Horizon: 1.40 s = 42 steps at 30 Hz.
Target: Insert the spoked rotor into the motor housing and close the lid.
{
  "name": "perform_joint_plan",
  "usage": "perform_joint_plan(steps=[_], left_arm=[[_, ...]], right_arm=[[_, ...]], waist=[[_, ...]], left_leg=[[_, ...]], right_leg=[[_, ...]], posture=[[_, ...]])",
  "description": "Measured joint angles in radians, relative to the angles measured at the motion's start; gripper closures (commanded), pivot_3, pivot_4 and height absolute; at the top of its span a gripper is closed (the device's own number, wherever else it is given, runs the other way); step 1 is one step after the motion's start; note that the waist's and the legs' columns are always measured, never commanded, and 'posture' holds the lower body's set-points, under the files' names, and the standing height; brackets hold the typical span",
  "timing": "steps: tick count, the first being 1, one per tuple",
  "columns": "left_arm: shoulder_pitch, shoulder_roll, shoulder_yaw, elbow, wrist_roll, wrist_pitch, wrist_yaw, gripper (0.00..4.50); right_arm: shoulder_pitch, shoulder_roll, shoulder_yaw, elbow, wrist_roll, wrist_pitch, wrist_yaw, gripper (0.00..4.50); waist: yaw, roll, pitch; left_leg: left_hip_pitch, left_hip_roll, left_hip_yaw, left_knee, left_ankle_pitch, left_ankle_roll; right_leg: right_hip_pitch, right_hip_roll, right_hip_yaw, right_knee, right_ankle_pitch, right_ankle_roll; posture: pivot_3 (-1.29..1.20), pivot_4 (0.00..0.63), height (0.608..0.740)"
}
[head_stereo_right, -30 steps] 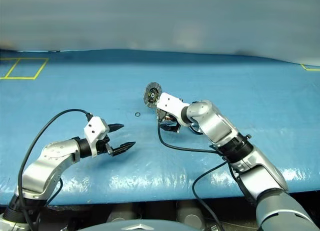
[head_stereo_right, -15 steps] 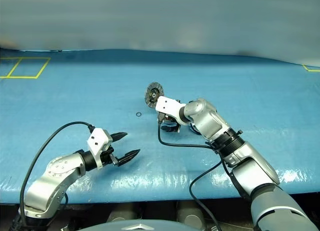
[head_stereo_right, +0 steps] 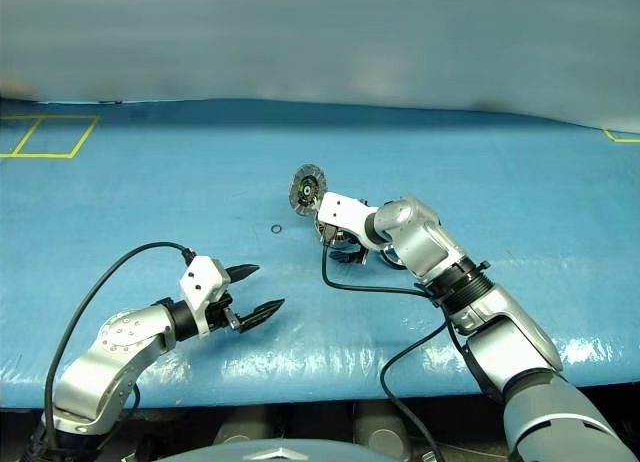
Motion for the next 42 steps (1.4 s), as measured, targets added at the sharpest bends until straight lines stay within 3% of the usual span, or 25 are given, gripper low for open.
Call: perform_joint_plan(steps=[8,9,18,28,36,42], left_arm=[[0.000,-0.018,-0.006,0.003,0.003,-0.003,0.002,0.00],[0.000,-0.018,-0.006,0.003,0.005,-0.004,0.002,0.00],[0.012,-0.018,-0.004,0.003,0.005,-0.016,0.005,0.00],[0.055,-0.017,0.009,0.002,0.002,-0.019,0.010,0.00],[0.080,-0.017,0.031,0.000,0.000,-0.019,0.022,0.00],[0.083,-0.018,0.031,-0.001,-0.003,-0.019,0.028,0.00]], right_arm=[[-0.012,0.032,-0.003,0.025,-0.042,-0.009,0.021,2.39],[-0.012,0.034,-0.004,0.022,-0.041,-0.009,0.030,2.46],[0.056,0.039,-0.033,-0.105,-0.036,0.090,0.047,2.49],[0.217,0.045,-0.050,-0.445,0.019,0.406,0.026,2.49],[0.298,0.182,-0.100,-0.561,0.046,0.633,-0.131,2.49],[0.316,0.291,-0.121,-0.634,0.081,0.790,-0.250,2.49]], waist=[[-0.001,0.000,-0.001],[-0.003,0.000,-0.001],[-0.004,0.000,-0.002],[-0.001,-0.001,-0.003],[-0.005,-0.005,-0.007],[-0.016,-0.006,-0.008]], left_leg=[[0.002,0.000,0.000,0.000,0.000,0.000],[0.003,0.000,0.000,0.000,0.000,0.000],[0.004,0.001,0.000,-0.001,0.000,0.000],[0.004,0.001,-0.002,-0.002,0.000,0.000],[0.017,0.004,-0.001,-0.005,0.000,-0.001],[0.017,0.007,-0.001,-0.006,0.000,-0.001]], right_leg=[[0.002,0.001,0.000,0.000,0.000,0.000],[0.003,0.001,0.000,0.000,0.000,0.000],[0.003,0.001,0.000,0.001,-0.001,-0.001],[0.003,0.001,-0.001,0.001,-0.002,-0.003],[0.013,0.002,-0.002,0.000,-0.010,-0.011],[0.013,0.003,-0.001,0.000,-0.010,-0.012]], posture=[[0.00,0.150,0.740],[0.00,0.150,0.740],[0.00,0.150,0.740],[0.00,0.150,0.740],[0.00,0.150,0.740],[0.00,0.150,0.740]])
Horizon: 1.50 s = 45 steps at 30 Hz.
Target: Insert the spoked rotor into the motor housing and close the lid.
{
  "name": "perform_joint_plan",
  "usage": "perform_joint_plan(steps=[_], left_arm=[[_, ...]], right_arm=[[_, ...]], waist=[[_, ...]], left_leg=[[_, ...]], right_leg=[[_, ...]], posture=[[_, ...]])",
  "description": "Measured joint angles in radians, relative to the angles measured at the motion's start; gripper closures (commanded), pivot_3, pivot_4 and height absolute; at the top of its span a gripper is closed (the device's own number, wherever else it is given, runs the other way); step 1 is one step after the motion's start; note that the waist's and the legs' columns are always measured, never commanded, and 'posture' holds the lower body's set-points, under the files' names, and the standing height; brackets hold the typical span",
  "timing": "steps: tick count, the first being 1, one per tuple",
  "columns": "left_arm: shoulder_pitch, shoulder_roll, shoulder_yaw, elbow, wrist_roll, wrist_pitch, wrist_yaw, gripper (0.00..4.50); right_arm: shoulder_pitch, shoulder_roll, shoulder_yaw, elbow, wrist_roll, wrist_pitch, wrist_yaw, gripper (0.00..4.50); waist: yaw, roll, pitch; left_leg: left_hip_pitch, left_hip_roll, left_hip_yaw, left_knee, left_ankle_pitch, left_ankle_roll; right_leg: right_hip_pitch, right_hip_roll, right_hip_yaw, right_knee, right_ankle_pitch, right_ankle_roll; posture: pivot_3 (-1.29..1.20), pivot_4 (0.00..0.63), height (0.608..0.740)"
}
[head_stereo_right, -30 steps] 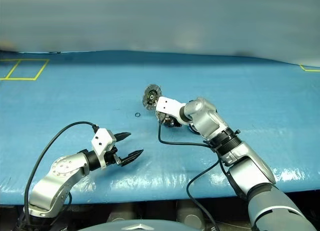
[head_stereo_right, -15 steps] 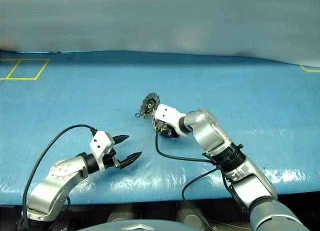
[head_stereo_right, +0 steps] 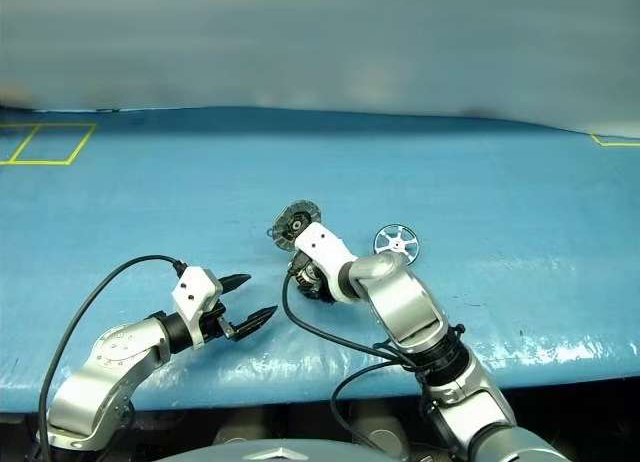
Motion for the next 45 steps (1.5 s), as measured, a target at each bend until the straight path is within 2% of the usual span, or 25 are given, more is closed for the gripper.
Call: perform_joint_plan(steps=[7,12,15,16,18,22,27,36,45], left_arm=[[0.007,0.000,0.000,-0.001,-0.004,0.002,0.009,0.00],[0.007,0.000,-0.001,-0.005,-0.005,0.003,0.012,0.00],[0.008,0.000,-0.001,-0.011,-0.005,0.004,0.013,0.00],[0.009,0.000,-0.001,-0.012,-0.006,0.004,0.013,0.00],[0.010,0.000,-0.001,-0.012,-0.006,0.005,0.013,0.00],[0.011,0.000,-0.002,-0.012,-0.006,0.006,0.013,0.00],[0.008,-0.002,-0.009,-0.012,-0.008,0.006,0.013,0.00],[0.004,-0.001,-0.010,-0.012,-0.019,0.006,0.008,0.00],[-0.001,0.010,-0.009,-0.012,-0.025,0.006,-0.011,0.00]], right_arm=[[0.034,0.108,-0.032,-0.050,0.033,0.100,-0.132,2.49],[0.052,0.208,-0.085,-0.035,0.038,0.126,-0.237,2.49],[0.052,0.230,-0.098,-0.025,0.050,0.127,-0.276,2.49],[0.052,0.242,-0.102,-0.021,0.052,0.128,-0.293,1.78],[0.053,0.272,-0.112,-0.005,0.068,0.127,-0.311,1.28],[0.049,0.296,-0.119,-0.009,0.095,0.149,-0.343,0.02],[0.025,0.324,-0.147,-0.004,0.121,0.179,-0.383,0.02],[0.017,0.325,-0.206,-0.033,0.191,0.195,-0.433,0.02],[-0.005,0.325,-0.300,-0.083,0.289,0.195,-0.500,0.02]], waist=[[-0.013,0.000,0.000],[-0.019,0.000,0.000],[-0.020,0.000,0.000],[-0.021,0.000,0.000],[-0.022,0.001,0.001],[-0.021,0.001,0.001],[-0.019,0.002,0.001],[-0.016,0.003,0.003],[-0.016,0.006,0.006]], left_leg=[[0.000,0.000,0.000,-0.004,0.000,0.000],[0.000,0.002,0.000,-0.005,0.000,-0.001],[0.001,0.003,-0.001,-0.005,0.001,-0.003],[0.001,0.003,-0.001,-0.005,0.002,-0.003],[0.000,0.002,-0.001,-0.005,0.002,-0.004],[0.000,0.001,0.000,-0.006,0.002,-0.004],[-0.003,0.001,0.000,-0.006,0.002,-0.004],[-0.018,0.000,0.000,-0.007,0.003,-0.005],[-0.019,-0.001,-0.001,-0.007,0.003,-0.005]], right_leg=[[-0.001,0.001,0.000,0.000,0.002,0.001],[-0.002,0.002,0.000,0.000,-0.001,0.003],[-0.002,0.001,0.000,0.000,-0.003,0.000],[-0.002,0.000,0.000,0.000,-0.003,0.000],[-0.003,-0.001,0.000,0.000,-0.003,0.000],[-0.004,0.000,0.000,-0.001,-0.003,0.000],[-0.010,-0.002,0.001,-0.001,-0.003,0.001],[-0.020,0.000,0.000,-0.001,0.004,0.003],[-0.020,0.000,-0.001,-0.002,0.004,0.004]], posture=[[0.00,0.150,0.740],[0.00,0.150,0.740],[0.00,0.150,0.740],[0.00,0.150,0.740],[0.00,0.150,0.740],[0.00,0.150,0.740],[0.00,0.150,0.740],[0.00,0.150,0.740],[0.00,0.150,0.740]])
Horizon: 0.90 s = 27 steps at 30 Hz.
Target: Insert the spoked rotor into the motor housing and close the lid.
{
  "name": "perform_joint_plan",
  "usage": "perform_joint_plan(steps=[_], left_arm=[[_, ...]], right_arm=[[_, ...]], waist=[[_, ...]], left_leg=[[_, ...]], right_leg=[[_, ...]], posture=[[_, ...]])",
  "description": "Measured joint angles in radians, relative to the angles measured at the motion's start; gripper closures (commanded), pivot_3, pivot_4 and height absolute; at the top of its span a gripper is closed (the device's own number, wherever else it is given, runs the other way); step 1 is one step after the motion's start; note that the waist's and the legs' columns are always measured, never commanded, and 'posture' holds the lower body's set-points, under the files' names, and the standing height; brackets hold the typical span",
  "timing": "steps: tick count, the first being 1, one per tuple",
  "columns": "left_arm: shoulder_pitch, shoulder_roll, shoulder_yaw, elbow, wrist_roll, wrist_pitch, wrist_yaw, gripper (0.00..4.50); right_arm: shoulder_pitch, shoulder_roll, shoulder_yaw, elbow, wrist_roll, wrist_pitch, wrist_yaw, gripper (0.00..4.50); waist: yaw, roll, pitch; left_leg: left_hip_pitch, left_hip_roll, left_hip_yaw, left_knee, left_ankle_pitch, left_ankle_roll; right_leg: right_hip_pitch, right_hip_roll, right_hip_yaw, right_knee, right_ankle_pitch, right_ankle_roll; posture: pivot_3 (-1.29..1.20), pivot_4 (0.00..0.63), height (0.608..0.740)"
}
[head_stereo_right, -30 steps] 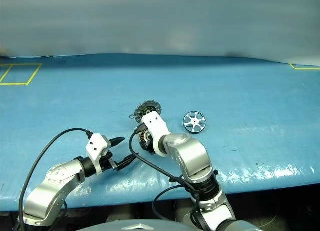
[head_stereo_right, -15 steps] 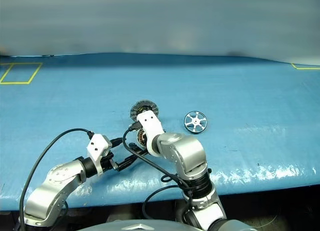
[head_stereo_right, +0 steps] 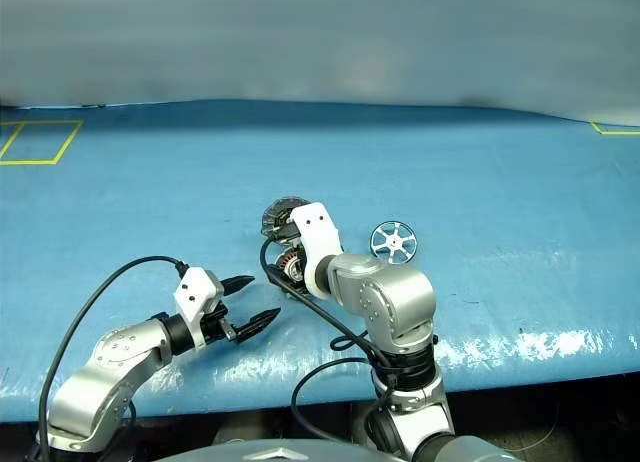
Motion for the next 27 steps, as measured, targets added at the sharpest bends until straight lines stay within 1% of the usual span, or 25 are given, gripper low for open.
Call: perform_joint_plan(steps=[4,6,7,9,12,13,15,17,20,23,25,27], left_arm=[[-0.002,0.010,0.001,0.000,-0.002,0.000,-0.010,0.00],[-0.002,0.012,0.007,0.002,0.005,-0.009,-0.003,0.00],[-0.002,0.011,0.010,0.004,0.011,-0.022,0.003,0.00],[-0.002,0.000,0.028,0.022,0.040,-0.092,0.023,0.00],[-0.001,-0.011,0.073,0.066,0.057,-0.179,0.035,0.00],[-0.001,-0.012,0.084,0.078,0.057,-0.191,0.035,0.00],[-0.011,-0.009,0.104,0.120,0.057,-0.220,0.024,0.00],[-0.031,-0.005,0.118,0.173,0.049,-0.232,0.004,0.00],[-0.081,0.005,0.146,0.251,0.017,-0.245,-0.036,0.00],[-0.179,0.015,0.178,0.350,-0.009,-0.243,-0.065,0.00],[-0.254,0.016,0.185,0.424,-0.018,-0.237,-0.077,0.00],[-0.322,0.013,0.184,0.496,-0.018,-0.236,-0.089,0.00]], right_arm=[[-0.003,-0.002,-0.034,-0.014,0.094,0.000,-0.014,0.02],[-0.028,-0.014,-0.036,-0.045,0.148,-0.003,0.023,0.02],[-0.041,-0.037,-0.029,-0.067,0.165,-0.011,0.045,0.02],[-0.024,-0.131,0.013,-0.135,0.198,-0.126,0.120,0.02],[0.115,-0.310,0.062,-0.158,0.206,-0.354,0.252,0.02],[0.145,-0.358,0.080,-0.158,0.196,-0.408,0.276,0.02],[0.243,-0.444,0.116,-0.155,0.150,-0.584,0.322,0.02],[0.321,-0.485,0.139,-0.136,0.104,-0.725,0.340,0.02],[0.395,-0.510,0.159,-0.093,0.052,-0.880,0.354,0.02],[0.458,-0.520,0.184,-0.043,-0.012,-1.042,0.357,0.02],[0.483,-0.538,0.205,-0.001,-0.080,-1.166,0.351,0.02],[0.508,-0.526,0.203,0.035,-0.120,-1.258,0.330,0.02]], waist=[[0.000,0.001,0.001],[-0.001,0.002,0.003],[-0.001,0.002,0.003],[0.004,0.002,0.003],[0.011,0.002,0.003],[0.010,0.003,0.004],[0.009,0.003,0.003],[0.008,0.003,0.004],[0.010,0.002,0.004],[0.018,0.002,0.004],[0.025,0.002,0.004],[0.030,0.001,0.004]], left_leg=[[0.000,0.000,0.000,0.000,0.000,0.000],[0.000,0.000,0.000,0.000,0.000,0.000],[0.000,0.000,0.000,0.000,0.000,0.000],[0.000,-0.001,-0.002,0.000,0.000,0.000],[-0.001,-0.003,-0.003,-0.001,-0.001,0.001],[-0.001,-0.004,-0.002,-0.001,-0.001,0.002],[-0.001,-0.005,-0.002,-0.001,-0.002,0.003],[-0.001,-0.005,-0.002,-0.001,-0.002,0.003],[0.000,-0.006,-0.002,0.000,-0.001,0.003],[0.000,-0.006,-0.002,0.003,-0.001,0.002],[0.000,-0.007,-0.002,0.005,-0.001,0.002],[0.000,-0.007,-0.001,0.006,-0.001,0.003]], right_leg=[[0.000,0.000,0.000,0.000,0.000,0.000],[0.000,0.000,0.000,0.000,0.000,0.000],[0.000,0.000,0.000,0.000,0.000,0.000],[0.003,0.000,-0.002,-0.003,-0.001,0.001],[0.004,-0.002,-0.002,-0.007,0.000,0.004],[0.004,-0.003,-0.002,-0.008,0.000,0.004],[0.005,-0.004,-0.002,-0.009,0.000,0.005],[0.005,-0.003,-0.002,-0.009,0.000,0.005],[0.005,-0.002,-0.002,-0.008,0.001,0.006],[0.007,0.000,-0.002,-0.008,0.000,0.009],[0.008,0.000,-0.001,-0.008,0.001,0.010],[0.008,0.000,0.000,-0.008,0.002,0.011]], posture=[[0.00,0.150,0.740],[0.00,0.150,0.740],[0.00,0.150,0.740],[0.00,0.150,0.740],[0.00,0.150,0.740],[0.00,0.150,0.740],[0.00,0.150,0.740],[0.00,0.150,0.740],[0.00,0.150,0.740],[0.00,0.150,0.740],[0.00,0.150,0.740],[0.00,0.150,0.740]])
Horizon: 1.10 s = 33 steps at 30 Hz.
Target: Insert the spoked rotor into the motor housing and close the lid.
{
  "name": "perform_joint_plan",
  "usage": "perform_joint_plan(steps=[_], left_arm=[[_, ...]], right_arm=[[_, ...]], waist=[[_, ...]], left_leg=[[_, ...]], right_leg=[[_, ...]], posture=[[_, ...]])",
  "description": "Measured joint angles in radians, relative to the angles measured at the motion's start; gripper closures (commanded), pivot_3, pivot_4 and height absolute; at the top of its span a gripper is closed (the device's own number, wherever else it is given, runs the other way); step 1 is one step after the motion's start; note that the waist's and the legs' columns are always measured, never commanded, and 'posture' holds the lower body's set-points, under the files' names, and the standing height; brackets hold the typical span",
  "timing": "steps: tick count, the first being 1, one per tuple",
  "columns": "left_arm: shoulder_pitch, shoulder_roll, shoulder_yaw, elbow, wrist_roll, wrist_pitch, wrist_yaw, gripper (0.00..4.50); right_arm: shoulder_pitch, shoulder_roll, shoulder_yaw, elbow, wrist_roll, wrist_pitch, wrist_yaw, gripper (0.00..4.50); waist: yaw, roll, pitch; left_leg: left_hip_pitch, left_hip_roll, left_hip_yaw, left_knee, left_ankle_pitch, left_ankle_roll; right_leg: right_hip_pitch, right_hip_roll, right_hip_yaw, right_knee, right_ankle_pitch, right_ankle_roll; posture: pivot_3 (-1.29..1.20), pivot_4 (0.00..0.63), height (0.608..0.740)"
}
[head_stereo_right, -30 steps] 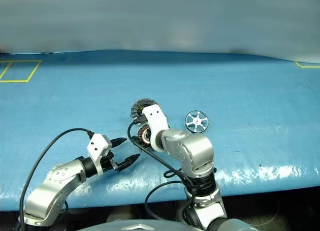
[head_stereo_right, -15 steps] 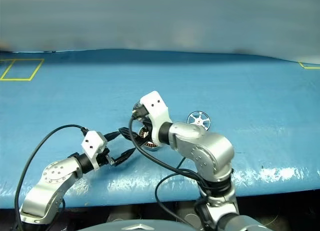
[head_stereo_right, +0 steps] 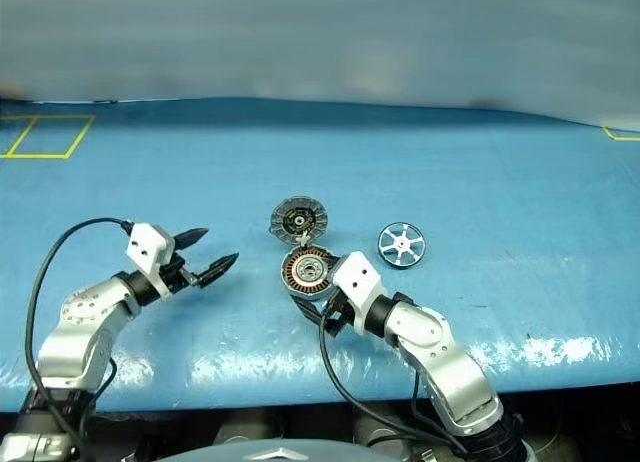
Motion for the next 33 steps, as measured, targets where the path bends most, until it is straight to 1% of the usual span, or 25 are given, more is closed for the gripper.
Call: perform_joint_plan(steps=[3,6,10,16,21,26,33], left_arm=[[-0.070,-0.004,-0.019,0.092,0.002,0.005,-0.030,0.00],[-0.142,-0.013,-0.063,0.181,0.012,0.013,-0.080,0.00],[-0.249,-0.045,-0.107,0.320,0.044,0.007,-0.110,0.00],[-0.392,-0.103,-0.159,0.496,0.132,-0.081,-0.103,0.00],[-0.447,-0.145,-0.187,0.638,0.207,-0.178,-0.080,0.00],[-0.491,-0.181,-0.204,0.750,0.253,-0.250,-0.062,0.00],[-0.552,-0.214,-0.209,0.849,0.297,-0.283,-0.034,0.00]], right_arm=[[0.027,0.051,-0.014,0.040,-0.018,-0.075,-0.045,0.02],[0.045,0.062,-0.033,0.074,-0.046,-0.122,-0.081,0.02],[0.084,0.063,-0.048,0.092,-0.058,-0.141,-0.097,0.02],[0.125,0.092,-0.074,0.082,-0.041,-0.143,-0.107,0.02],[0.170,0.083,-0.078,0.074,-0.043,-0.165,-0.101,0.02],[0.190,0.084,-0.078,0.072,-0.049,-0.171,-0.106,0.02],[0.169,0.144,-0.099,0.050,-0.025,-0.148,-0.142,0.02]], waist=[[0.002,0.000,0.000],[0.009,0.000,0.000],[0.018,0.000,0.000],[0.017,0.000,0.000],[0.017,0.000,0.000],[0.018,-0.001,0.000],[0.018,-0.001,-0.001]], left_leg=[[0.000,0.000,0.000,0.000,0.000,0.000],[-0.001,-0.001,0.000,0.001,0.000,0.000],[-0.002,-0.002,0.000,0.003,0.000,0.000],[-0.002,-0.002,0.000,0.005,0.000,0.000],[-0.002,-0.002,0.000,0.006,0.000,0.000],[-0.002,-0.002,-0.001,0.008,0.000,0.000],[-0.001,-0.002,-0.001,0.011,0.000,0.000]], right_leg=[[0.000,0.001,0.001,0.000,0.001,-0.002],[0.000,0.001,0.001,0.001,0.001,-0.002],[0.000,0.002,0.000,0.001,0.001,-0.002],[0.001,0.002,0.001,0.003,0.002,-0.001],[0.001,0.003,0.001,0.003,0.002,-0.001],[0.001,0.003,0.001,0.006,0.002,-0.001],[0.002,0.003,0.001,0.009,0.002,-0.001]], posture=[[0.00,0.150,0.740],[0.00,0.150,0.740],[0.00,0.150,0.740],[0.00,0.150,0.740],[0.00,0.150,0.740],[0.00,0.150,0.740],[0.00,0.150,0.740]])
